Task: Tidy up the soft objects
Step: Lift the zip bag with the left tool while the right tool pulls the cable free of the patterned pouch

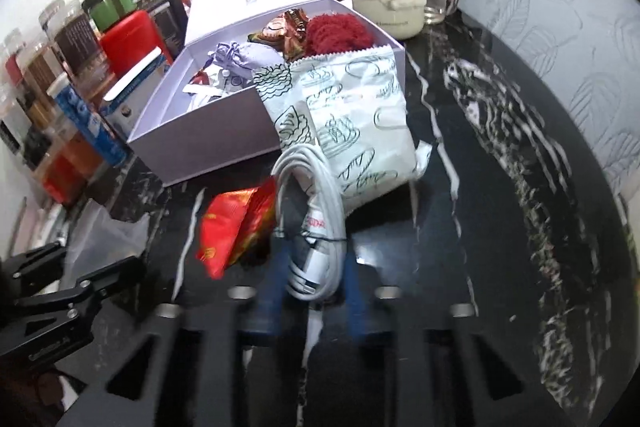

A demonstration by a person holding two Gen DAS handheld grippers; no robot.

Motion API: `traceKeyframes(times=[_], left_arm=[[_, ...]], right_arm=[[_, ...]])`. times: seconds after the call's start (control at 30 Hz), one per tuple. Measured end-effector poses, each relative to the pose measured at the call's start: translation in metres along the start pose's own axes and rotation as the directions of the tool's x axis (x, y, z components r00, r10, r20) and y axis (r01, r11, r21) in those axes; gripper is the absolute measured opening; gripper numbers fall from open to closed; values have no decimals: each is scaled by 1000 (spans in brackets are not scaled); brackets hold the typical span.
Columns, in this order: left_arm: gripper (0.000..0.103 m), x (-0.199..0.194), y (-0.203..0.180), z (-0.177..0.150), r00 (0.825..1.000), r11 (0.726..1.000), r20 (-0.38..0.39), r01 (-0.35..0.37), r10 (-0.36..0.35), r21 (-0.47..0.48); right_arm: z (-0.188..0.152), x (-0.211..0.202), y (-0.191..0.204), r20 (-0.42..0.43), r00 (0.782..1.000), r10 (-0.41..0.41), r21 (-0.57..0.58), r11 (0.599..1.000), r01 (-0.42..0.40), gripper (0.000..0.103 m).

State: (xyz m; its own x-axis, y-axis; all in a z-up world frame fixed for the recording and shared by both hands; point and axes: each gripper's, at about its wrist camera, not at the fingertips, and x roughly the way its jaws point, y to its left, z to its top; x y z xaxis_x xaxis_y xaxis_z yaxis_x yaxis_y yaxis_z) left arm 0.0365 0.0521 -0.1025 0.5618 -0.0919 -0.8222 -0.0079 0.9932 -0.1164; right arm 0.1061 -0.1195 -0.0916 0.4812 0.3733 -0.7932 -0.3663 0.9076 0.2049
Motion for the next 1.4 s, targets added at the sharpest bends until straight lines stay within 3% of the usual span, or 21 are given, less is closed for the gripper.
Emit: traceKeyframes(times=[0.17, 0.33, 0.5, 0.67, 0.7, 0.77, 0.83, 0.87, 1.17, 1.33, 1.4], left_arm=[[37, 3, -4, -1, 1000, 1000, -9, 19, -19, 7], [37, 3, -15, -4, 999, 999, -12, 44, -43, 31], [37, 2, -28, -8, 997, 996, -15, 70, -69, 54], [37, 1, -40, -10, 996, 992, -21, 93, -91, 86], [37, 2, -43, -11, 995, 991, -24, 95, -93, 93], [37, 2, -45, -12, 995, 991, -28, 94, -92, 99], [37, 2, -47, -13, 996, 991, -31, 92, -89, 98], [37, 2, -47, -13, 996, 991, -31, 90, -88, 97], [37, 2, -41, -14, 997, 994, -28, 67, -65, 83], [37, 2, -36, -16, 998, 995, -28, 64, -62, 77], [37, 2, -34, -17, 998, 995, -27, 64, -63, 75]], right_arm=[[-11, -12, -5, 18, 998, 63, 32, 997, -64, 14], [-25, -27, -15, -24, 996, 91, 67, 994, -89, 14], [-44, -41, -28, -87, 992, 94, 101, 991, -85, 14], [-55, -58, -39, -74, 996, 57, 108, 993, -49, 18], [-56, -59, -41, -68, 996, 48, 114, 993, -40, 22], [-56, -58, -46, -67, 998, 12, 125, 992, -3, 49], [-55, -59, -48, -41, 999, -21, 128, 991, 26, 68], [-55, -60, -49, -29, 999, -28, 126, 992, 31, 71], [-57, -46, -26, 19, 993, -118, 37, 992, 117, 81], [-63, -34, -8, 42, 974, -222, -64, 972, 224, 82], [-63, -33, -9, 49, 973, -224, -54, 973, 226, 65]])
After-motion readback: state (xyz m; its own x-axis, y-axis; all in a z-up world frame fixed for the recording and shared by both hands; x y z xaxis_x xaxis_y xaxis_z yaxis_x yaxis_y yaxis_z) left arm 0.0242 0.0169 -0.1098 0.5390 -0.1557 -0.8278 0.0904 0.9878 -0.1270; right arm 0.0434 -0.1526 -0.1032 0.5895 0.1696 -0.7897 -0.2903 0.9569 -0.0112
